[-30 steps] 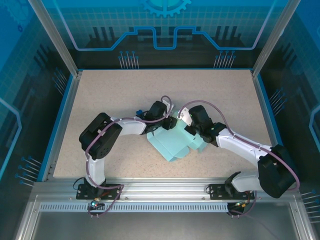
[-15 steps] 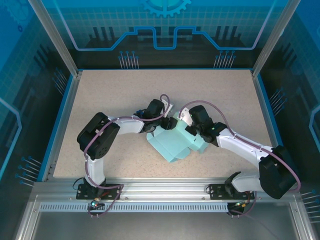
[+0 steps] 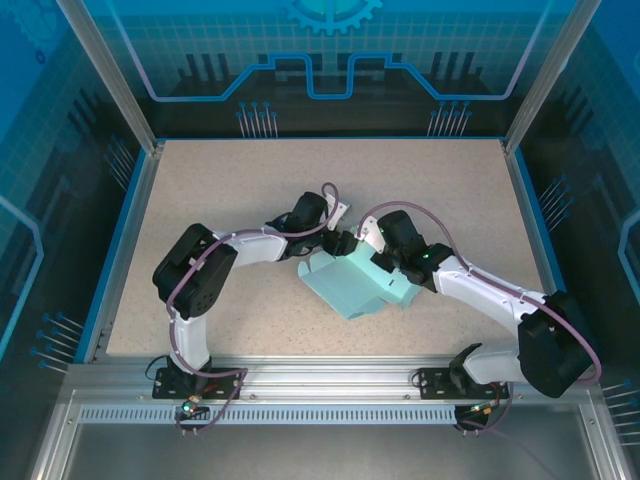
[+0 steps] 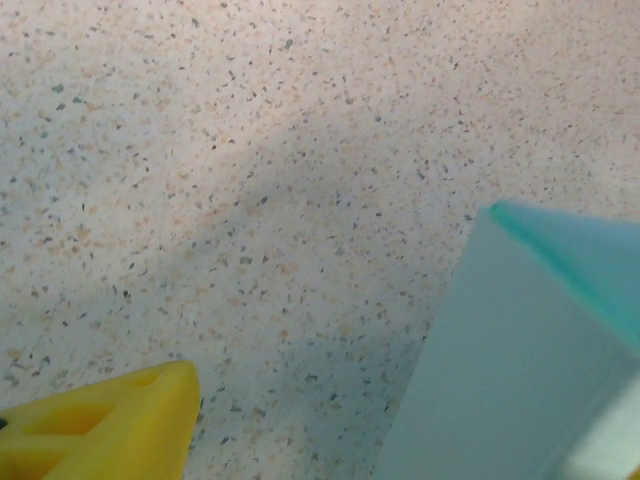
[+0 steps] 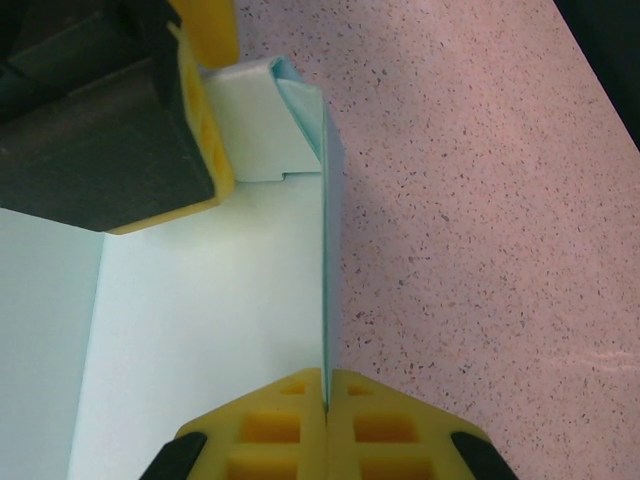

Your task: Fold the paper box

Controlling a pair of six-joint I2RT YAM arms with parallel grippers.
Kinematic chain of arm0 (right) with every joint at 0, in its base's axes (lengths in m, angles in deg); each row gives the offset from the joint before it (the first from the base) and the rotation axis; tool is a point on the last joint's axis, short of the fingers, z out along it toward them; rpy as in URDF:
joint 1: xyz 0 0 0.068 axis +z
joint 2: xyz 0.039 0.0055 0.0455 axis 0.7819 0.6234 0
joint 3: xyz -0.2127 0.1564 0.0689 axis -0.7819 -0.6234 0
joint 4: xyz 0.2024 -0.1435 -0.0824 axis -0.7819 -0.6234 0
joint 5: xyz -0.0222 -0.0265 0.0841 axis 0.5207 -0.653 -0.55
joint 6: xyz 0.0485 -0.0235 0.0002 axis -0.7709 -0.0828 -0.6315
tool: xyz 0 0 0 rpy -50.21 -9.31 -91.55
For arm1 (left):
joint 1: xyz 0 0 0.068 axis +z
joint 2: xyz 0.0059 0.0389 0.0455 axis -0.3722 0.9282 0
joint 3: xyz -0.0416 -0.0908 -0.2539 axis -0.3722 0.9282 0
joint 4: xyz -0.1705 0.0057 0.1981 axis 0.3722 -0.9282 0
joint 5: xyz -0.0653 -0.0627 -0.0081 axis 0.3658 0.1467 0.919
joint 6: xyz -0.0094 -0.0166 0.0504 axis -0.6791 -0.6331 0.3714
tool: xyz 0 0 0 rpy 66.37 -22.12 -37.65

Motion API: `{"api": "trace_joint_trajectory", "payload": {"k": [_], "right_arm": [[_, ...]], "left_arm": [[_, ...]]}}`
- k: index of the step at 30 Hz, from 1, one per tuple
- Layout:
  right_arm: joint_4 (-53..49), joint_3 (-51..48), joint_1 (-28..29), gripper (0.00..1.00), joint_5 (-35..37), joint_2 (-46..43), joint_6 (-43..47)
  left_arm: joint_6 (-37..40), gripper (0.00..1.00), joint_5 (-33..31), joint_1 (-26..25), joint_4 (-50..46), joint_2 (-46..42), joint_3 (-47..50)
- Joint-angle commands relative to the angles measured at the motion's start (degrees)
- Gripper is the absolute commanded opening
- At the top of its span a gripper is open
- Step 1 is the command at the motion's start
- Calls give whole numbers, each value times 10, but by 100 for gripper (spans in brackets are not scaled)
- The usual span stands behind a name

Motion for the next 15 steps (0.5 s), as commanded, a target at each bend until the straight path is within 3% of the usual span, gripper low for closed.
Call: {"api": "trace_joint_trajectory", "payload": {"k": [1, 15], "right_arm": [[-25, 13, 8, 0, -14, 2, 7], [-25, 13, 9, 0, -24, 1, 7]], "left_arm": [[3, 69, 7, 8, 3, -11, -29], [56, 45, -57, -1, -28, 24, -62]]}}
